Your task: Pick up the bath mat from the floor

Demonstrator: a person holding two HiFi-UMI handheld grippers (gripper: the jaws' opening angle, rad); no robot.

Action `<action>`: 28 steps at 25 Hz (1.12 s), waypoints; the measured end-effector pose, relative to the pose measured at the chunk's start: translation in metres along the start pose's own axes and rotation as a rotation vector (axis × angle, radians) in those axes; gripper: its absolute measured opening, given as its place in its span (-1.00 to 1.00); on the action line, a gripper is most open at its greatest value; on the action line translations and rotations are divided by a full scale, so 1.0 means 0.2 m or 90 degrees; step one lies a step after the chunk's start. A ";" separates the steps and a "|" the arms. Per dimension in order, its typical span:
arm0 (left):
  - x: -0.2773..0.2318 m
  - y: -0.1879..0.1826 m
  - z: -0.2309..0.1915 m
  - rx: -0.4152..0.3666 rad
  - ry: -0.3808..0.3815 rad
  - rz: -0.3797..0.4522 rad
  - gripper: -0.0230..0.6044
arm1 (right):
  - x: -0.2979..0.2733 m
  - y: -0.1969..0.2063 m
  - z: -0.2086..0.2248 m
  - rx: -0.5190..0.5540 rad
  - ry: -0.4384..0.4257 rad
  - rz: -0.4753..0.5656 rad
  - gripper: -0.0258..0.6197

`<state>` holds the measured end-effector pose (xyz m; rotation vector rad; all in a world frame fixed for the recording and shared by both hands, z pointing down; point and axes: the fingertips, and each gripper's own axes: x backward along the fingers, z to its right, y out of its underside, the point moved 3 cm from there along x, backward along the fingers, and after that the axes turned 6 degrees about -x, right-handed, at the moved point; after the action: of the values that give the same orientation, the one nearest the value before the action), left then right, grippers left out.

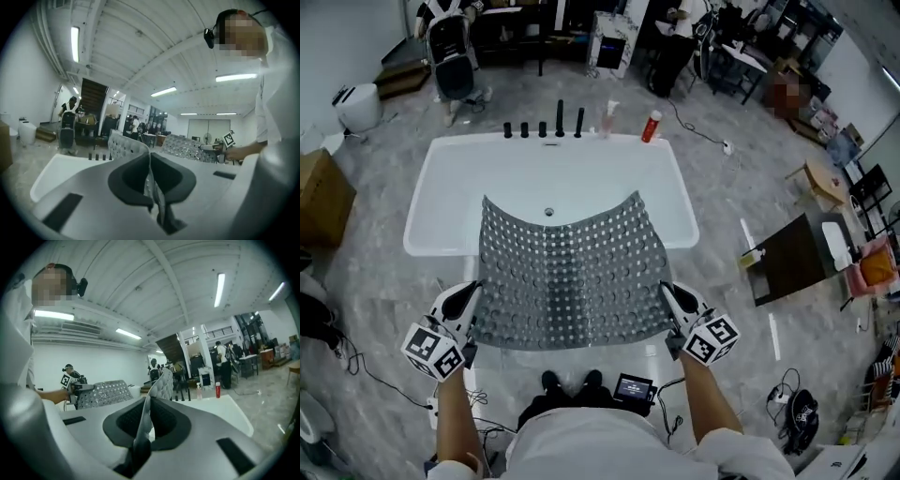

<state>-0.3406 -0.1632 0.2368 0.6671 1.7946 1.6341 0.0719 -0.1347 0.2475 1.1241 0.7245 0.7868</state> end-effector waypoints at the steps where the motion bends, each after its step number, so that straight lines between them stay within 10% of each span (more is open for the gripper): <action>1: 0.02 -0.07 0.03 -0.007 0.000 0.017 -0.87 | 0.02 -0.06 -0.04 0.013 0.001 0.013 -0.80; 12: 0.11 -0.31 0.40 -0.085 0.009 0.011 -0.87 | 0.22 -0.18 -0.21 0.029 -0.040 0.080 -0.80; 28: 0.25 -0.18 1.21 -0.052 -0.110 0.051 -0.87 | 0.81 -0.09 -0.01 0.079 -0.109 0.084 -0.80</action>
<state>-0.1972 0.0343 0.1845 0.8248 1.5894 1.6389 0.1595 -0.0010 0.2126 1.3454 0.5650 0.7536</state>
